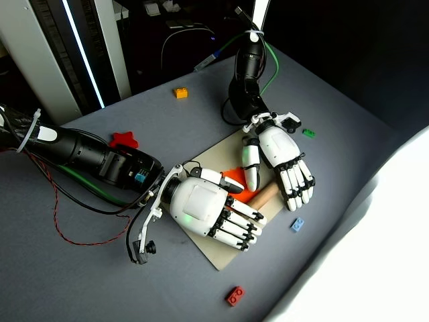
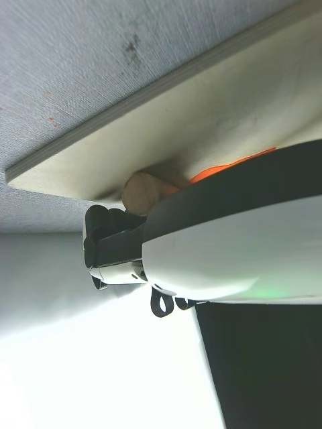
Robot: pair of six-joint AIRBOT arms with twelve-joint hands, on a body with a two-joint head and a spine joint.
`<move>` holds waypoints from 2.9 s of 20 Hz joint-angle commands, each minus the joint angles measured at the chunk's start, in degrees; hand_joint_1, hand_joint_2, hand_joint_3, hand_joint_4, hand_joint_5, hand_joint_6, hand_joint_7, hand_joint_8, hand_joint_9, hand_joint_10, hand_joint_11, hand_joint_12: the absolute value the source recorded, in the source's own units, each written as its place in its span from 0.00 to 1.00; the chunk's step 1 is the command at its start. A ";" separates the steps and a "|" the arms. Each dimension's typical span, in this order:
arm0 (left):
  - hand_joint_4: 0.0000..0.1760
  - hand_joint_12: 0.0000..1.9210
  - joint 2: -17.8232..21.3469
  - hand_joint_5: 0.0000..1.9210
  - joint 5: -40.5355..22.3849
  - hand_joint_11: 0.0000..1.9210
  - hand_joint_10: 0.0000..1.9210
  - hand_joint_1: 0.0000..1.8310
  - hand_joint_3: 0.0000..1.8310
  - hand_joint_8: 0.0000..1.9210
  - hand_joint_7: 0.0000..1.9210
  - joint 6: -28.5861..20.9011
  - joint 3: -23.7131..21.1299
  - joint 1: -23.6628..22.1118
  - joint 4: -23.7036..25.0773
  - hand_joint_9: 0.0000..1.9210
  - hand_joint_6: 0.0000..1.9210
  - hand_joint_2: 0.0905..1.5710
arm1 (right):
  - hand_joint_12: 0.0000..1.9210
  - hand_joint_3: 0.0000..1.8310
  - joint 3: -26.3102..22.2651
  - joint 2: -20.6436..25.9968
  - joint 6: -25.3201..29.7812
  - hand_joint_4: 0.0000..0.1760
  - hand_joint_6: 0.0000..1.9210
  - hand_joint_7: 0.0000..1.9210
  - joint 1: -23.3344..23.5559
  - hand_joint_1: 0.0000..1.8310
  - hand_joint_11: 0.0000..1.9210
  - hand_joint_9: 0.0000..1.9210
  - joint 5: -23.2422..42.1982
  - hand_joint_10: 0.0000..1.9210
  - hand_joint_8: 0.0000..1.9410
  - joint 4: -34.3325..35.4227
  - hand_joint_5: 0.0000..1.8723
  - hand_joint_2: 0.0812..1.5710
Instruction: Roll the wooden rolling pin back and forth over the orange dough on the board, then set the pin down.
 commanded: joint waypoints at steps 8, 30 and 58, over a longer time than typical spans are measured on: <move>0.00 0.31 0.80 0.14 -5.30 0.00 0.00 0.00 0.00 0.00 0.16 -1.18 -2.31 1.19 2.32 0.14 0.00 0.84 | 0.60 0.00 -0.27 -0.14 0.12 0.00 0.30 0.25 -0.23 0.00 0.00 0.08 3.07 0.34 0.00 -1.74 0.08 0.87; 0.00 0.29 3.66 0.14 -9.38 0.00 0.00 0.00 0.00 0.00 0.16 -2.60 -6.67 4.54 5.53 0.14 0.00 0.84 | 0.59 0.00 -1.86 -3.52 -9.11 0.00 0.31 0.24 -1.39 0.00 0.00 0.07 8.54 0.36 0.00 3.17 0.06 0.87; 0.00 0.32 7.39 0.15 -10.02 0.00 0.00 0.00 0.00 0.00 0.17 -2.14 -12.45 6.94 6.30 0.15 0.00 0.83 | 0.60 0.00 -7.04 -3.03 -11.39 0.00 0.33 0.25 -3.94 0.00 0.00 0.06 11.95 0.37 0.00 3.21 0.06 0.87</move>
